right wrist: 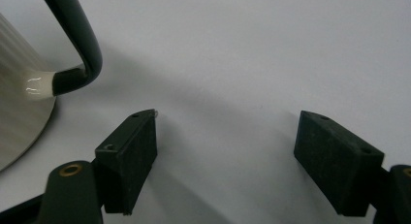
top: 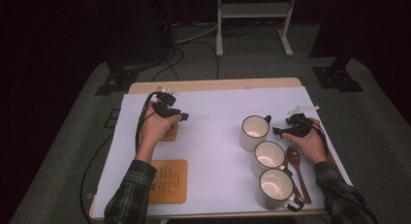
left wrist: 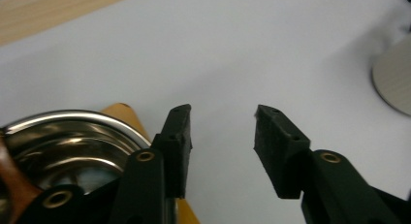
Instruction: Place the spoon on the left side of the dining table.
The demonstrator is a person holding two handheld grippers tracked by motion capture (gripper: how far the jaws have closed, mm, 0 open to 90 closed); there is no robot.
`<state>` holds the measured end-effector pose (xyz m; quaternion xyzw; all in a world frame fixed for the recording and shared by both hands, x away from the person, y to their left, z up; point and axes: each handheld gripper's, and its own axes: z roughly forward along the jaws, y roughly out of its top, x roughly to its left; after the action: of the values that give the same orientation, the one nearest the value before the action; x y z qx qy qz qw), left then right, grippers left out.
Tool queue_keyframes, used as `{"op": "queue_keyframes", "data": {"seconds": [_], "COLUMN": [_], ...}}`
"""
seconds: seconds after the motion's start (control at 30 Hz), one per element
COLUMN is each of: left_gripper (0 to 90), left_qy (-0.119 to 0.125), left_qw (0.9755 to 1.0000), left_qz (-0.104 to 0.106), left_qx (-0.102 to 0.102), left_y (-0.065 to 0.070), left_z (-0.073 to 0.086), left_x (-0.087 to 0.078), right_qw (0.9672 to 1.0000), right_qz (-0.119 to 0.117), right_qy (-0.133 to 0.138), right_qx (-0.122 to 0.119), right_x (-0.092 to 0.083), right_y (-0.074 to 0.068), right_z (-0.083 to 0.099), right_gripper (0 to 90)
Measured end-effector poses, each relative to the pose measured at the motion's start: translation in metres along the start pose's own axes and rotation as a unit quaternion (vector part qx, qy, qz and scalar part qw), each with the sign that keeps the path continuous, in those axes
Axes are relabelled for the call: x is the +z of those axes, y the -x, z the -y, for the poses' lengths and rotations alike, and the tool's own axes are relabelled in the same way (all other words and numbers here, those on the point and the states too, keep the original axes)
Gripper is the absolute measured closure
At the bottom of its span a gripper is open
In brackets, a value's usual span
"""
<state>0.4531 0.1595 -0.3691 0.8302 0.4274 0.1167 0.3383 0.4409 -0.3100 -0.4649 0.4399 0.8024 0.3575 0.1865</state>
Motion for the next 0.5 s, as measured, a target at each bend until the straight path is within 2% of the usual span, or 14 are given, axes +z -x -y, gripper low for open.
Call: {"op": "queue_keyframes", "data": {"seconds": [0.03, 0.07, 0.1, 0.13, 0.17, 0.33, 0.5], "left_gripper": [51.7, 50.3, 48.2, 46.8, 44.7, 37.9, 29.1], "left_qy": [-0.004, -0.004, -0.015, -0.015, -0.024, -0.031, -0.034], "left_qw": [1.0000, 1.0000, 0.9997, 0.9997, 0.9994, 0.9985, 0.9979], "left_qz": [0.000, 0.000, 0.001, 0.001, 0.000, 0.008, 0.016], "left_qx": [0.008, 0.008, 0.017, 0.017, 0.025, 0.044, 0.052], "left_y": [0.006, 0.006, 0.014, 0.014, 0.021, 0.034, 0.051], "left_z": [0.003, 0.003, 0.007, 0.007, 0.010, 0.016, 0.025], "left_x": [0.001, 0.001, 0.004, 0.004, 0.006, 0.009, 0.009], "right_qw": [1.0000, 1.0000, 1.0000, 1.0000, 1.0000, 1.0000, 1.0000], "right_qz": [0.000, 0.000, 0.000, 0.000, 0.000, -0.001, 0.000], "right_qy": [0.000, 0.000, 0.000, 0.000, 0.000, 0.000, 0.000], "right_qx": [0.000, 0.000, 0.000, 0.000, 0.000, 0.000, 0.000], "right_x": [0.000, 0.000, 0.000, 0.000, 0.000, 0.000, 0.000], "right_y": [0.000, 0.000, 0.000, 0.000, 0.000, 0.000, 0.000], "right_z": [0.000, 0.000, 0.000, 0.000, 0.000, 0.000, 0.000], "right_gripper": [21.6, 21.6, 21.7, 21.7, 21.7, 21.7, 21.7]}}
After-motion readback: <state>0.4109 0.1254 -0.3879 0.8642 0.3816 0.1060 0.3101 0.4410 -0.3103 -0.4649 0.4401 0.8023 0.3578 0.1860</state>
